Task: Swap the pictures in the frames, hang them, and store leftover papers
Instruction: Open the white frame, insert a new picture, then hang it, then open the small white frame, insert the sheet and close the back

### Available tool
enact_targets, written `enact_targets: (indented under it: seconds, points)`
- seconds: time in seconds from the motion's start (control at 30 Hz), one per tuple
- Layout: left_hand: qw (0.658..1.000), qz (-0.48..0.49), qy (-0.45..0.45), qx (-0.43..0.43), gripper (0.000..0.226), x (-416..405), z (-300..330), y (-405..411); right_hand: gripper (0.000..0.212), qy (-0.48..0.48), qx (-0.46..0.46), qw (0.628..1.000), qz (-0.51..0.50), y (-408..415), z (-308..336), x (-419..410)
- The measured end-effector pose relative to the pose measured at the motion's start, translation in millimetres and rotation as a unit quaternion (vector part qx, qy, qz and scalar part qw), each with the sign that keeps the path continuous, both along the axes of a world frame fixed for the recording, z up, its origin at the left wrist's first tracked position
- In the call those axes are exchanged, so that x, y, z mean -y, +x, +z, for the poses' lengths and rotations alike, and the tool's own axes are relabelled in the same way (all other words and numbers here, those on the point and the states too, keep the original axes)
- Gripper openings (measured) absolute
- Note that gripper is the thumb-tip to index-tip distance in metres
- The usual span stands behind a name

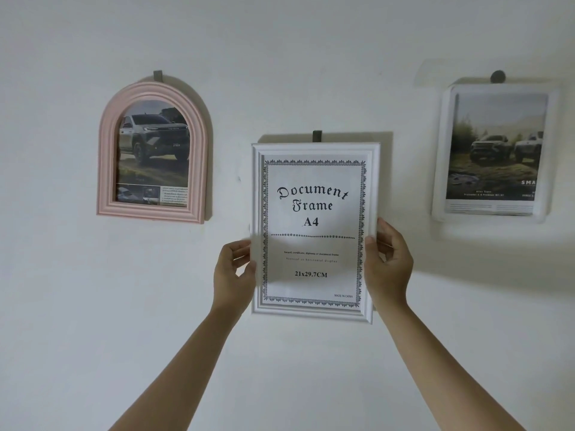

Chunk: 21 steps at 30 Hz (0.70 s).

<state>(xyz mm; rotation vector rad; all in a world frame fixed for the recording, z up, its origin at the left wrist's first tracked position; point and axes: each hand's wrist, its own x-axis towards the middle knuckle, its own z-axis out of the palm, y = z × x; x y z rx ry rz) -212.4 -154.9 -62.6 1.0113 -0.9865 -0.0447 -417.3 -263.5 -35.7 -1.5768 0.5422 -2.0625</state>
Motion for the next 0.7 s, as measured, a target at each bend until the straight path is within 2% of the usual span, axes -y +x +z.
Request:
enact_targets:
  seconds: [0.17, 0.3, 0.47, 0.7]
  points:
    - [1.0, 0.001, 0.01, 0.004, 0.032, -5, 8, 1, 0.033, 0.007, 0.011, 1.0, 0.005, -1, 5, -2]
    - [1.0, 0.016, 0.007, -0.004, 0.038, -16, 24, -4, 0.038, 0.021, -0.041, 0.999, -0.007, -7, 10, -6]
    - [1.0, -0.006, -0.015, 0.018, 0.046, -30, 45, -35, 0.046, 0.01, -0.123, 0.989, -0.083, -31, 14, -10]
    - [0.987, -0.102, -0.016, 0.119, 0.048, -3, 55, -124, 0.046, -0.043, -0.12, 0.97, -0.206, -102, 26, -8]
